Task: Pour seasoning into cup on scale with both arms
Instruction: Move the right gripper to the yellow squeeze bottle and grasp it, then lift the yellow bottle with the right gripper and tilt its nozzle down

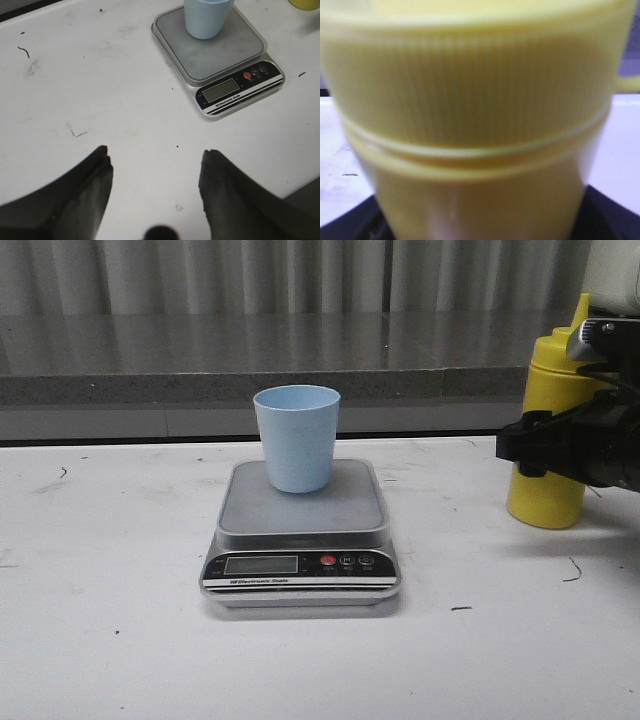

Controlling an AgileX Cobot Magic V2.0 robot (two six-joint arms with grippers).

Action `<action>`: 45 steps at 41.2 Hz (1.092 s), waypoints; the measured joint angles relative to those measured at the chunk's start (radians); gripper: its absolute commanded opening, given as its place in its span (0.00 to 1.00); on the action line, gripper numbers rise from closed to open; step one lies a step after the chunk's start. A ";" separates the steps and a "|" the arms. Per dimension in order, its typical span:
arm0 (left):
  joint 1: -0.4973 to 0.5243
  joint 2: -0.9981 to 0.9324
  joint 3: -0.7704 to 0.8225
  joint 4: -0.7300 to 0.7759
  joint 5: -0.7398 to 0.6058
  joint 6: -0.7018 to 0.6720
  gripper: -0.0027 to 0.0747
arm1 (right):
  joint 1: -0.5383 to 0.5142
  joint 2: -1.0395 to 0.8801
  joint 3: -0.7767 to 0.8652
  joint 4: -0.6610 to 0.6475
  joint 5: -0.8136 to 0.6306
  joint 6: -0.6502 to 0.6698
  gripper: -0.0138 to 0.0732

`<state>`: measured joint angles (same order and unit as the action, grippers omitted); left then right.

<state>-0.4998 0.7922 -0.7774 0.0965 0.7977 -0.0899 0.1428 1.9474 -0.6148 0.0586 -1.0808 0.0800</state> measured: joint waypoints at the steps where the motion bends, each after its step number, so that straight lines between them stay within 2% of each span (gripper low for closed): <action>1: 0.000 0.000 0.000 0.000 0.000 0.000 0.53 | 0.000 0.000 0.000 -0.002 0.000 -0.002 0.60; 7: 0.000 0.000 0.000 0.000 0.000 0.000 0.53 | 0.000 -0.047 0.002 -0.025 0.071 -0.033 0.60; 15: 0.000 0.000 0.000 0.000 0.000 0.000 0.53 | 0.000 -0.182 -0.010 -0.078 0.251 -0.112 0.60; 24: 0.000 0.000 0.000 0.000 0.000 0.000 0.53 | 0.006 -0.299 -0.123 -0.160 0.634 -0.284 0.60; 31: 0.000 0.000 0.000 0.000 0.000 0.000 0.53 | 0.053 -0.319 -0.259 -0.186 0.951 -0.420 0.60; 36: 0.000 0.000 0.000 0.000 0.000 0.000 0.53 | 0.101 -0.319 -0.369 -0.204 1.126 -0.512 0.60; 41: 0.000 0.000 0.000 0.000 0.000 0.000 0.53 | 0.142 -0.313 -0.484 -0.243 1.274 -0.552 0.60; 45: 0.000 0.000 0.000 0.000 0.000 0.000 0.53 | 0.171 -0.282 -0.605 -0.326 1.416 -0.561 0.60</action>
<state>-0.4998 0.7922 -0.7774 0.0970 0.7977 -0.0899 0.3139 1.6655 -1.2195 -0.2671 0.3348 -0.4810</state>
